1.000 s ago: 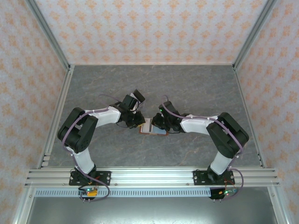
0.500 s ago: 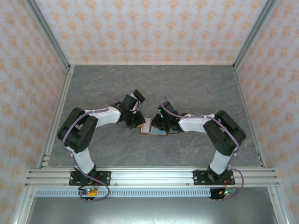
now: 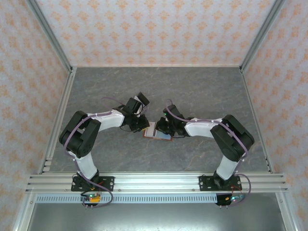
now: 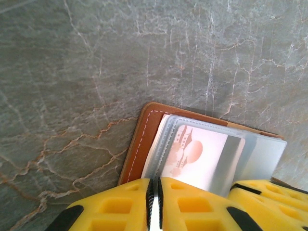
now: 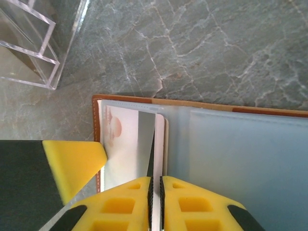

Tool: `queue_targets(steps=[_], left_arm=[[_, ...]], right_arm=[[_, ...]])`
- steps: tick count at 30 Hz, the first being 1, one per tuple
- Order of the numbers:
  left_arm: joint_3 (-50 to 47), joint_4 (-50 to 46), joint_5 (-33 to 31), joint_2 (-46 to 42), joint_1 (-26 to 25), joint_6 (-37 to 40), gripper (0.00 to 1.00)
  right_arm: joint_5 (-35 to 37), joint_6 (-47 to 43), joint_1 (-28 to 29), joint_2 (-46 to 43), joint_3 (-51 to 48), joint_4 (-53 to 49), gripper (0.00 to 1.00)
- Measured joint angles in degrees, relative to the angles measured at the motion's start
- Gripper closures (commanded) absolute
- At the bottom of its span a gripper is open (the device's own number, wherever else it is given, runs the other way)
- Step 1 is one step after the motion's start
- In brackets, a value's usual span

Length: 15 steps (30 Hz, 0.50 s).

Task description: Take the credit cards out of the card holder

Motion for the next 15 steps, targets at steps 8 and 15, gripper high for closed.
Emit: queue_targets(steps=[8,15], left_arm=[[-0.02,0.04,0.00,0.00,0.00,0.00,0.86],[-0.07,0.07,0.00,0.00,0.00,0.00,0.86]], right_arm=[[0.24,0.02,0.00,-0.61,0.00,0.09,0.84],[1.55,0.02,0.04,-0.59,0.15,-1.49,0.84]])
